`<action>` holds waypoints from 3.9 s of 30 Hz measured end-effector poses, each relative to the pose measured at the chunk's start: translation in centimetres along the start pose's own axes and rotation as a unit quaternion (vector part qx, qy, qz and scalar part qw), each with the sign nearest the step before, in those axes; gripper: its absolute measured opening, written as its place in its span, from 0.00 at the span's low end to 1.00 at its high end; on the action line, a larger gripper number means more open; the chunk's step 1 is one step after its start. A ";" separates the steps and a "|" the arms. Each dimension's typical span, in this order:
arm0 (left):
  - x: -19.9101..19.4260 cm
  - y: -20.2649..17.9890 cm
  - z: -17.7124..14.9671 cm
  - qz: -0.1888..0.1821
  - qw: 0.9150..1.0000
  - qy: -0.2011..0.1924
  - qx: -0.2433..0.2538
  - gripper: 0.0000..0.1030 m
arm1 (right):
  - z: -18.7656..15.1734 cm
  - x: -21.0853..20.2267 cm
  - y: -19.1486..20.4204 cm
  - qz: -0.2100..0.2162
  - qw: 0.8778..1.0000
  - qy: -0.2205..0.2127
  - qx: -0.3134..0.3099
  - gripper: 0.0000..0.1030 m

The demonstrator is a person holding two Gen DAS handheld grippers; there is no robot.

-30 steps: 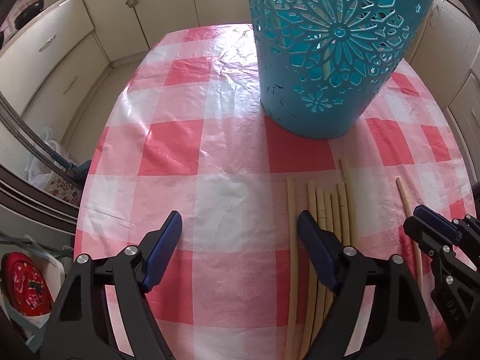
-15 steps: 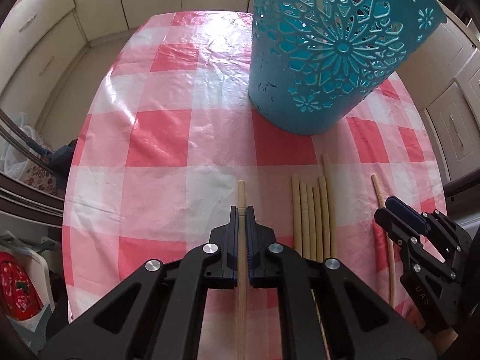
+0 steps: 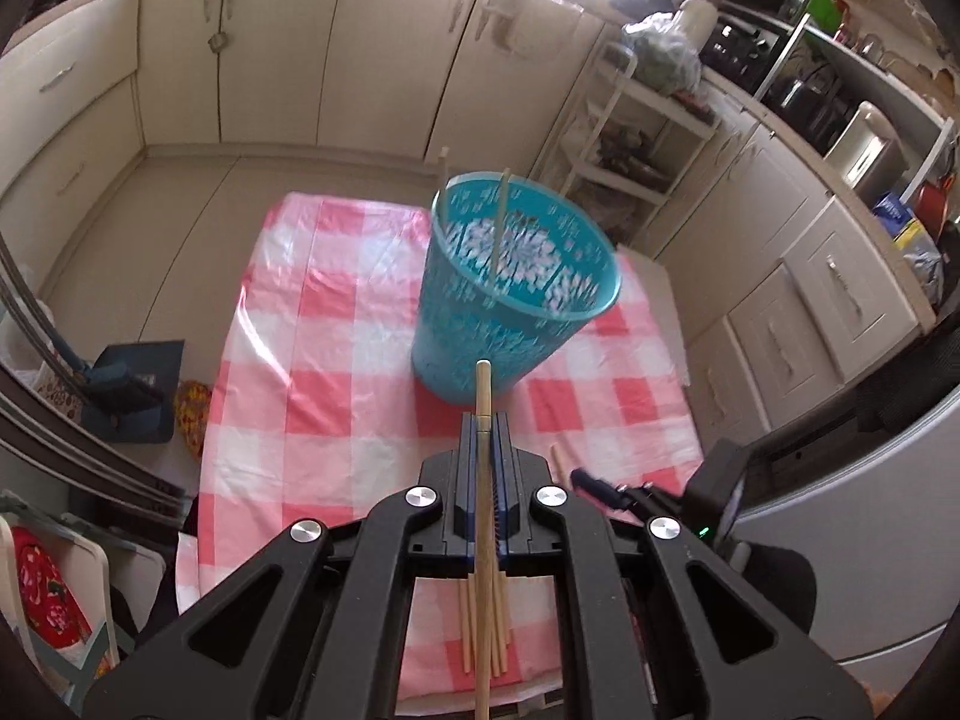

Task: Organize utensils
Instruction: 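Close the left tool on a single wooden chopstick, then carry the chopstick over the basket with the left tool and open it, then close the right tool on a loose chopstick beside the bundle, then lift the chopstick with the right tool and drop it into the basket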

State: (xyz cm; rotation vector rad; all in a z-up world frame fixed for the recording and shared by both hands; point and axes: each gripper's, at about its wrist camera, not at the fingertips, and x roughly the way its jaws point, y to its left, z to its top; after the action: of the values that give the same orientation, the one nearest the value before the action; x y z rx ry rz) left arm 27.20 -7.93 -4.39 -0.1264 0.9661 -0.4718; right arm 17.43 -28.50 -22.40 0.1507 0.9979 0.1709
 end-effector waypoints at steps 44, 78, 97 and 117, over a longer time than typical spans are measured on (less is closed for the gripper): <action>9.4 -5.3 8.5 0.167 0.959 -0.226 0.038 0.09 | -0.1 0.4 1.3 0.002 1.000 0.000 -0.027 0.41; -1.6 -4.2 -3.0 0.214 0.960 -0.164 0.077 0.82 | -1.8 -0.6 3.6 -0.066 0.995 0.005 -0.072 0.13; -2.1 -2.7 -4.5 0.205 0.967 -0.138 0.061 0.85 | -0.7 0.0 4.1 -0.061 0.996 0.039 -0.060 0.08; -1.1 -1.8 -5.0 0.204 0.971 -0.117 0.049 0.85 | 4.1 -11.1 0.9 0.163 0.975 -0.084 0.128 0.06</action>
State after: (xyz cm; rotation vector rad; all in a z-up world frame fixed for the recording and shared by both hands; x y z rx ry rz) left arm 22.05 -8.50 -5.81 0.1040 0.7095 -0.1195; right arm 14.95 -30.13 -10.87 0.5571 0.8184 0.3231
